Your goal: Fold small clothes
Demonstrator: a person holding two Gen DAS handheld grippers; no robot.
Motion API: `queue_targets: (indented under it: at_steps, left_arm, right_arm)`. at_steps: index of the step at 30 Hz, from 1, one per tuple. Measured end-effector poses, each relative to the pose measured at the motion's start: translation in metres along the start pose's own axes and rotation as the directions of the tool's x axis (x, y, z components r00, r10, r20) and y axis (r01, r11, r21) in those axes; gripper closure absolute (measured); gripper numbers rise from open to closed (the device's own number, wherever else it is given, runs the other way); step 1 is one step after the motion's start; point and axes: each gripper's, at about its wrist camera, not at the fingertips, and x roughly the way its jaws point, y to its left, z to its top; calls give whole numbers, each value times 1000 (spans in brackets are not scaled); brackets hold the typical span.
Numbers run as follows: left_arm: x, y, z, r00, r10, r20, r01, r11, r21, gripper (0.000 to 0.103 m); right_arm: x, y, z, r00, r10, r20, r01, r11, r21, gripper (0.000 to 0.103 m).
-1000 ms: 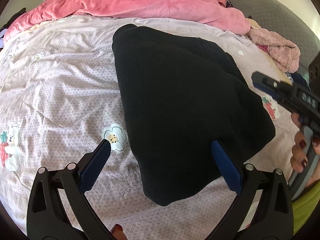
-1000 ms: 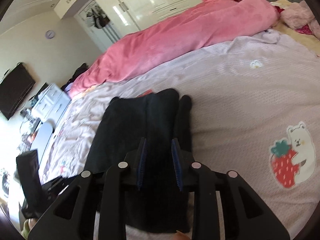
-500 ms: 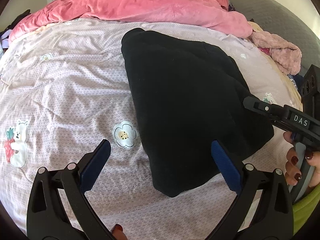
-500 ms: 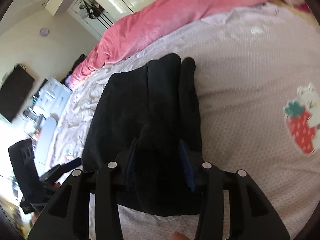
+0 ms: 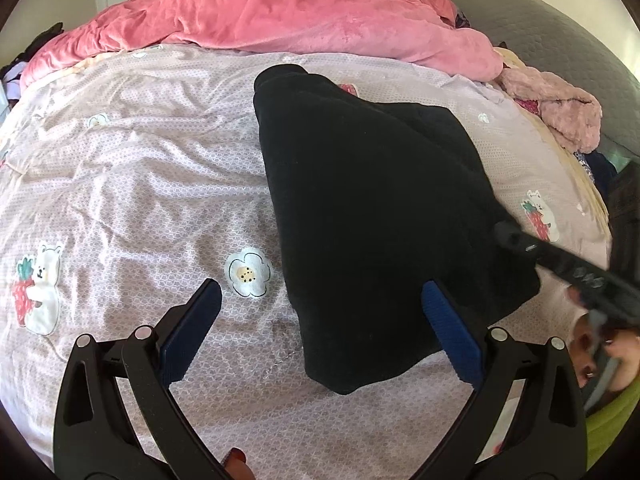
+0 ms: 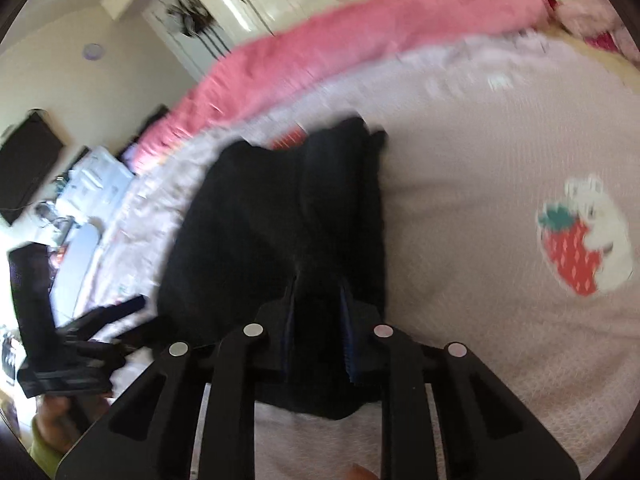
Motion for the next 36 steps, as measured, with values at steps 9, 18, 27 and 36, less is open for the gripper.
queue_targets:
  at_steps: [9, 18, 27, 36]
  left_arm:
    - [13, 1, -1, 1000, -4, -28, 3, 1000, -5, 9]
    - [16, 6, -4, 999, -20, -27, 19, 999, -39, 9]
    - [-19, 4, -18, 1000, -12, 27, 13, 1000, -22, 9]
    - [-60, -1, -59, 993, 42, 108, -44, 999, 17, 9]
  right_arm:
    - [6, 3, -3, 997, -81, 11, 81, 995, -50, 71]
    - [5, 2, 0, 999, -43, 27, 43, 999, -28, 63]
    - [-53, 21, -22, 959, -130, 254, 152, 986, -70, 9]
    - [-104, 47, -78, 916, -173, 363, 235, 963, -135, 4]
